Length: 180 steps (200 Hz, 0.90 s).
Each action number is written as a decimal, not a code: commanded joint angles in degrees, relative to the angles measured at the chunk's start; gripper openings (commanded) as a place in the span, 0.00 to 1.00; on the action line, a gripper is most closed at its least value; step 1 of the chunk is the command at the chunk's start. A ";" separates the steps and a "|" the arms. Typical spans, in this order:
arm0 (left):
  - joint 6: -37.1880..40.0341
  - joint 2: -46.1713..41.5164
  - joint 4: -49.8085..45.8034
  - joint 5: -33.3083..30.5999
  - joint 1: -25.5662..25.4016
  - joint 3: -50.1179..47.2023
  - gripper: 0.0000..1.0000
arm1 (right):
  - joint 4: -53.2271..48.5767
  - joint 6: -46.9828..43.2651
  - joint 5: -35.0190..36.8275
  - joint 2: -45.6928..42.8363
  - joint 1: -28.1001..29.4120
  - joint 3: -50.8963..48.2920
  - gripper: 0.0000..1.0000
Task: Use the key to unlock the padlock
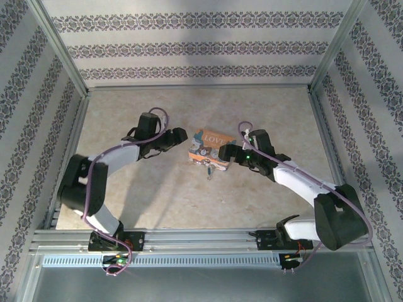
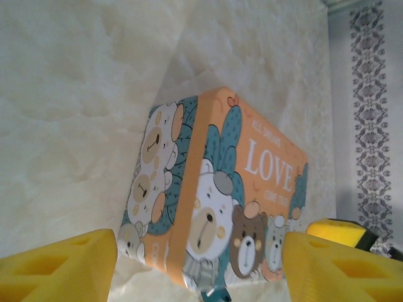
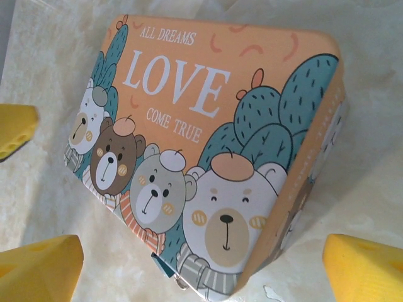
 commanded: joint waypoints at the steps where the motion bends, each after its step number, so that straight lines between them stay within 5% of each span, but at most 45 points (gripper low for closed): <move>1: 2.52 4.64 0.05 7.20 -0.51 3.00 0.66 | 0.29 -0.24 -1.49 2.16 -0.38 2.40 0.95; 72: 2.84 8.44 -0.16 6.44 -2.26 2.05 0.56 | -0.68 -2.67 -2.96 7.16 -0.40 6.09 0.91; 104: 1.68 7.87 1.34 5.23 -2.26 -0.90 0.54 | -7.14 -3.30 5.21 3.56 0.57 7.04 0.91; 133: 1.33 7.91 1.75 5.01 -2.27 -1.56 0.53 | -17.03 -3.98 16.13 -2.93 6.29 8.73 0.91; 180: 1.00 7.68 2.01 4.14 -2.21 -2.11 0.51 | -19.20 3.52 23.41 -3.52 19.39 8.42 0.77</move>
